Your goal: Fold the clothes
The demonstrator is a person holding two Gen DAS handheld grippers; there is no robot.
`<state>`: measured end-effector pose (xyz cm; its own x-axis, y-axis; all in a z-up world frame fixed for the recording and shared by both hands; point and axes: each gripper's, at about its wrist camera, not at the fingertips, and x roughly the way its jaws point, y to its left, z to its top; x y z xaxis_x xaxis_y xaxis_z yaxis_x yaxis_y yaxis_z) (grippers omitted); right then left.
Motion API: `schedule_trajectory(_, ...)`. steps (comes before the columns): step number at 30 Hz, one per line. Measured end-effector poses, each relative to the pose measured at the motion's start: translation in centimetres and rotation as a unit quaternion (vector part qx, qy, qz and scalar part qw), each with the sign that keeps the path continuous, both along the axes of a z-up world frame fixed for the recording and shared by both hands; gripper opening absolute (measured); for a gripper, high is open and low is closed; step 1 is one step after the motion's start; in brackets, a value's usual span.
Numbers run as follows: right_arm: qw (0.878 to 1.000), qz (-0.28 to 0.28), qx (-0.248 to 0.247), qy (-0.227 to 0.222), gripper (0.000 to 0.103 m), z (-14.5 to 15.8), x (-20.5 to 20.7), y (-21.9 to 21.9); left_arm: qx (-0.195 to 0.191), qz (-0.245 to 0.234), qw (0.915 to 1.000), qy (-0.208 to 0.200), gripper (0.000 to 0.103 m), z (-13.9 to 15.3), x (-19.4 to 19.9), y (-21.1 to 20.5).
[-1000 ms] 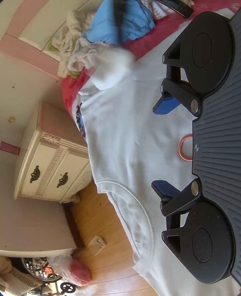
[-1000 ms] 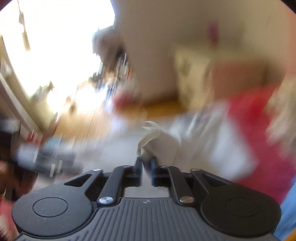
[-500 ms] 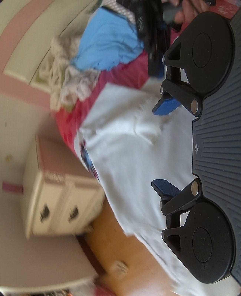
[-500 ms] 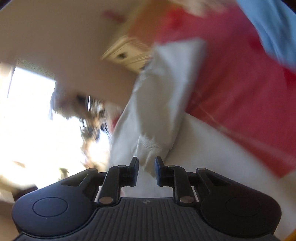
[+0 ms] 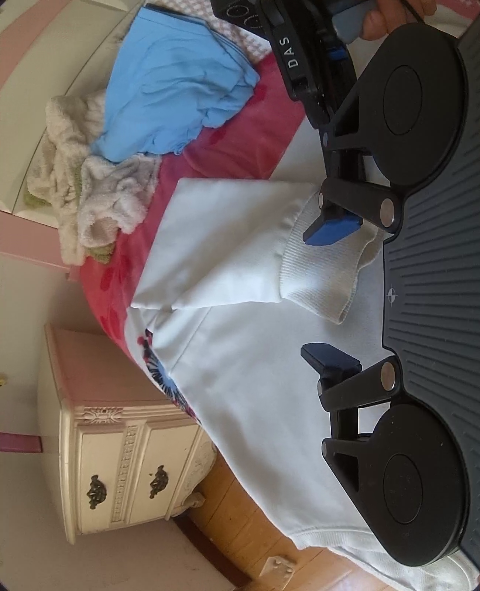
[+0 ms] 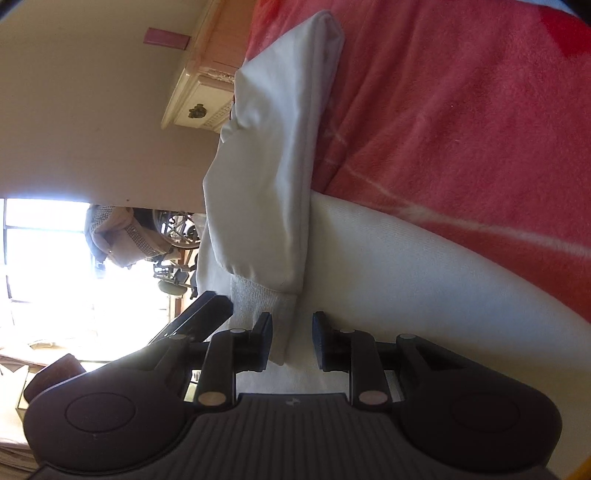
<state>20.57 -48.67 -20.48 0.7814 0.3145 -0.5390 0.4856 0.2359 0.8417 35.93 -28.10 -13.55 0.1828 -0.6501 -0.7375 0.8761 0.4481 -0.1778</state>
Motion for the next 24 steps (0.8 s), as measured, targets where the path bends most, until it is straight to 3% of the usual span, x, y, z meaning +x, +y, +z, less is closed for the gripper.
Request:
schedule_trajectory(10,1.000,0.006,0.003,-0.010,0.025,-1.0,0.1,-0.2,-0.039,0.036,0.9975,0.046,0.048,-0.3,1.9,1.9)
schedule_trajectory(16,1.000,0.015,-0.018,-0.008,0.025,-0.6,0.3,0.1,-0.010,-0.004,0.9999,0.006,0.042,-0.8,0.7,0.9)
schedule_trajectory(24,0.999,0.018,-0.029,-0.008,0.025,-0.5,0.3,0.3,-0.002,-0.030,0.9996,0.000,0.042,-1.2,0.0,0.1)
